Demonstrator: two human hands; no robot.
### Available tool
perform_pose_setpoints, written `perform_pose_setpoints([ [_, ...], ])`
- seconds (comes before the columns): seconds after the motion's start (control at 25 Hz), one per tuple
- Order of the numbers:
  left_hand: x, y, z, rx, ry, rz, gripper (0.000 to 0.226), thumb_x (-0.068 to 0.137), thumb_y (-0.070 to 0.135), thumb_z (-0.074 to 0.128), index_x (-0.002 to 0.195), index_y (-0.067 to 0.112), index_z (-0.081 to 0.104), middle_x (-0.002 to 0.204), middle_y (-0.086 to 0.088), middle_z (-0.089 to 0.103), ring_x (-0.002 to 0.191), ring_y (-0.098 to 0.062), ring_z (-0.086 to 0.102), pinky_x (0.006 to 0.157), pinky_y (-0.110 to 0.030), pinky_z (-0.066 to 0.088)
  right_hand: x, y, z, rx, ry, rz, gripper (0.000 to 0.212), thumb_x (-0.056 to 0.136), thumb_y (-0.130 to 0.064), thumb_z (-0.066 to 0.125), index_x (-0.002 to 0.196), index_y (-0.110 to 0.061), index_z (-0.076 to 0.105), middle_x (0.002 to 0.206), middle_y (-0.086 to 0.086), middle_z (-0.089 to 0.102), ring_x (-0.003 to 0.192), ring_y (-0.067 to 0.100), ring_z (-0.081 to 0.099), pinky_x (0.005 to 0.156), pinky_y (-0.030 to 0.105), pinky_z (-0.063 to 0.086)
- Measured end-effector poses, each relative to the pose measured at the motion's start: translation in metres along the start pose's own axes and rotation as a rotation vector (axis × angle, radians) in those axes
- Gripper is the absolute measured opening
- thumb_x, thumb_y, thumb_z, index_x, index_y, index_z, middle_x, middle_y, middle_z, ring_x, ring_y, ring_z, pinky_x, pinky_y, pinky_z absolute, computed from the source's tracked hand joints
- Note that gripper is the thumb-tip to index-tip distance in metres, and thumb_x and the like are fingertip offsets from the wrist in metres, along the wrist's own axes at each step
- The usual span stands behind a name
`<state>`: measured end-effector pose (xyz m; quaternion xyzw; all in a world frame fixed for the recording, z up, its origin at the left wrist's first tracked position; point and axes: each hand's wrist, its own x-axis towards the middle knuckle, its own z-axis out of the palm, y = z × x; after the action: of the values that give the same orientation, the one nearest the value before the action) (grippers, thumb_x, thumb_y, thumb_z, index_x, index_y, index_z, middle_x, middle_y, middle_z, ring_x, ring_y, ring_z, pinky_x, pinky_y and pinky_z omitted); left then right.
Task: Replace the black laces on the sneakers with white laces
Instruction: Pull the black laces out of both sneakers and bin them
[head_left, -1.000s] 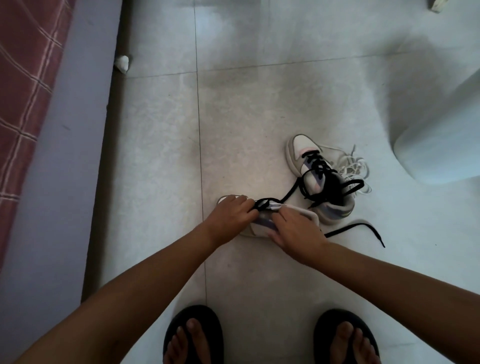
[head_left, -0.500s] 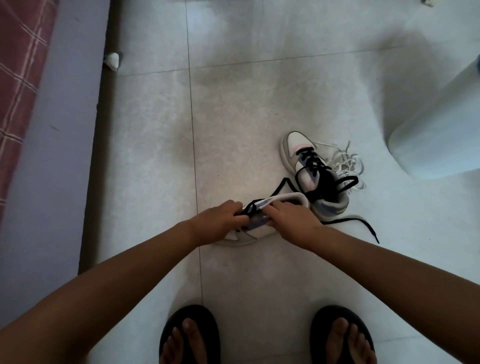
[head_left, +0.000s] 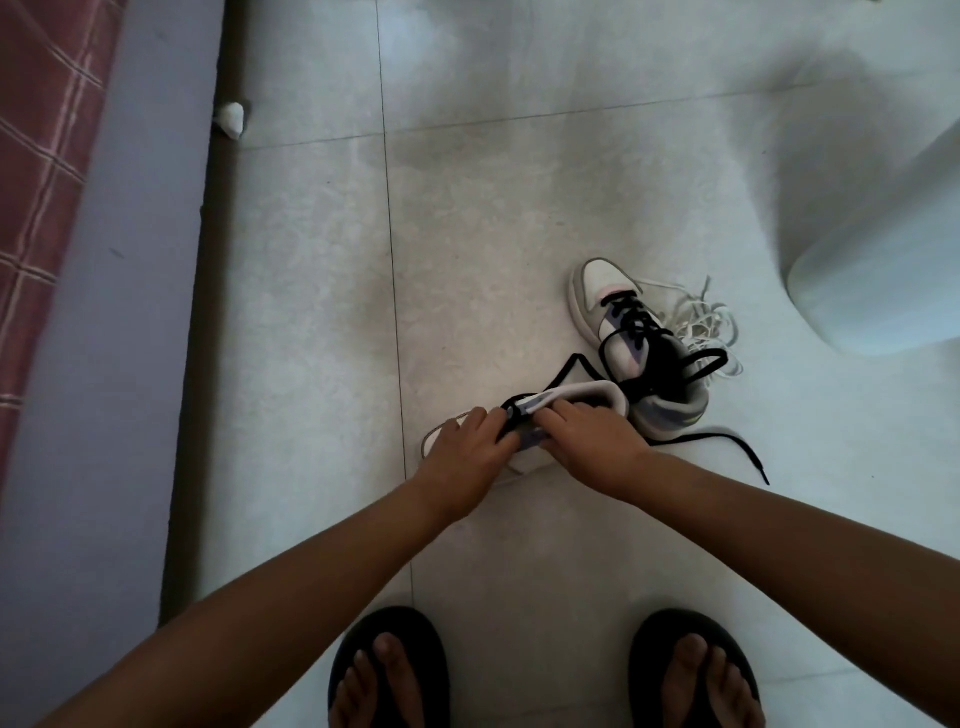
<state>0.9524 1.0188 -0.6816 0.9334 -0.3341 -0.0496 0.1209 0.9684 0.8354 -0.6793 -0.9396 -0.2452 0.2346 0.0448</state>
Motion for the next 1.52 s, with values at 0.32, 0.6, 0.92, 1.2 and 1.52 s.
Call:
perform_pose_setpoints([
  [0.32, -0.025, -0.035, 0.001, -0.471, 0.002, -0.271, 0.011, 0.086, 0.009, 0.065, 0.092, 0.004, 0.057, 0.098, 0.0, 0.042, 0.085, -0.014, 0.049, 0.077, -0.018, 0.039, 0.0, -0.001, 0.0, -0.024, -0.009, -0.005, 0.038, 0.1, -0.028, 0.035, 0.136, -0.017, 0.038, 0.129, 0.007, 0.048, 0.109, 0.028, 0.053, 0.08, 0.039, 0.041],
  [0.6, 0.0, -0.006, -0.006, 0.116, 0.13, 0.036, 0.013, 0.066, 0.009, 0.076, 0.074, 0.009, 0.066, 0.075, -0.008, 0.063, 0.065, -0.025, 0.061, 0.054, -0.03, 0.046, 0.001, -0.003, 0.0, 0.01, -0.005, 0.022, 0.038, 0.098, -0.028, 0.037, 0.134, -0.017, 0.039, 0.127, 0.006, 0.05, 0.109, 0.027, 0.054, 0.08, 0.039, 0.042],
  [0.92, -0.039, -0.041, -0.007, -0.676, 0.036, -0.49, 0.004, 0.091, 0.014, 0.058, 0.094, 0.015, 0.061, 0.107, 0.0, 0.039, 0.093, 0.003, 0.049, 0.088, -0.02, 0.041, -0.004, 0.009, 0.0, 0.032, -0.015, 0.034, 0.042, 0.098, -0.029, 0.038, 0.139, -0.018, 0.036, 0.131, 0.007, 0.048, 0.109, 0.028, 0.053, 0.083, 0.038, 0.043],
  [1.2, 0.0, 0.007, -0.002, 0.204, 0.144, -0.016, 0.014, 0.066, 0.011, 0.076, 0.079, 0.008, 0.072, 0.084, -0.01, 0.067, 0.078, -0.026, 0.065, 0.086, -0.051, 0.051, -0.002, 0.001, -0.002, -0.026, -0.017, 0.069, 0.04, 0.098, -0.025, 0.037, 0.137, -0.018, 0.036, 0.132, 0.007, 0.048, 0.113, 0.027, 0.052, 0.083, 0.037, 0.043],
  [1.52, -0.033, -0.047, -0.03, 0.107, 0.31, -0.319, 0.018, 0.064, 0.005, 0.08, 0.075, 0.014, 0.069, 0.099, -0.012, 0.064, 0.095, -0.03, 0.059, 0.088, -0.057, 0.041, -0.005, 0.015, -0.006, 0.111, 0.011, 0.097, 0.034, 0.099, -0.029, 0.038, 0.13, -0.016, 0.041, 0.128, 0.008, 0.05, 0.107, 0.028, 0.057, 0.077, 0.038, 0.047],
])
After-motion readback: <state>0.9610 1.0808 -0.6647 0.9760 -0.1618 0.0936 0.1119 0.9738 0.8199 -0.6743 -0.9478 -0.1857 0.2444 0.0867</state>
